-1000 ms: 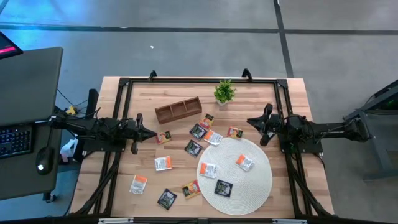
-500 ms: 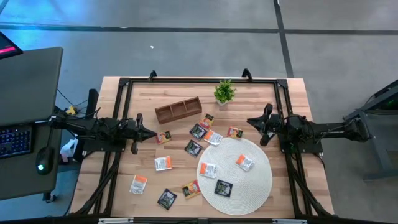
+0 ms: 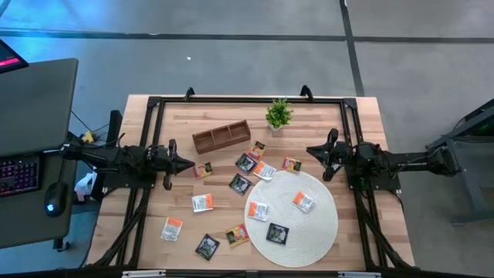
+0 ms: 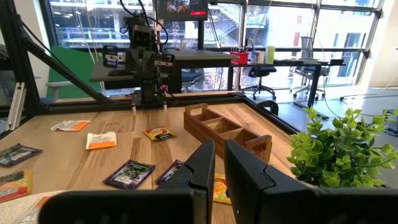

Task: Pick & Place Tea
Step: Put the orange tea bag into the right section of the wooden organizer

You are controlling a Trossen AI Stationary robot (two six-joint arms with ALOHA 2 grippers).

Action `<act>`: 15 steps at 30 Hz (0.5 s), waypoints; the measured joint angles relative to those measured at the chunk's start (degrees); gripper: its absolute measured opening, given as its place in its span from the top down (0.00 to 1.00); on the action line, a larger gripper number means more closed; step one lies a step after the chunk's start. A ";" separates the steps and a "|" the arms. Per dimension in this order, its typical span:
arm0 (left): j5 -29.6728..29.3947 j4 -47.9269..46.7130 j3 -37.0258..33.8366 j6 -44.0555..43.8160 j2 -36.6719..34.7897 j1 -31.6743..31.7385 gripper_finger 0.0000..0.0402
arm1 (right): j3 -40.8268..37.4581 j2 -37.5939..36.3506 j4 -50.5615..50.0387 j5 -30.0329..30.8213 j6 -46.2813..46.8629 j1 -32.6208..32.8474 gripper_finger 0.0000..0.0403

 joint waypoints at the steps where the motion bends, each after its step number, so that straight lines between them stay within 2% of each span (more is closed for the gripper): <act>1: 0.00 0.17 0.00 0.01 0.00 0.00 0.99 | 0.00 0.00 0.01 0.00 0.00 0.01 0.92; 5: -0.38 0.83 0.04 0.28 -0.02 0.00 0.99 | 0.00 0.00 0.02 -0.65 0.79 0.06 0.92; 9: -5.30 0.49 0.04 -1.67 0.00 0.00 0.99 | 0.00 0.02 1.02 -1.57 4.31 0.15 0.92; 15: -9.38 -0.93 0.07 -4.50 0.00 0.00 0.99 | 0.00 -0.05 4.00 0.17 5.91 0.15 0.92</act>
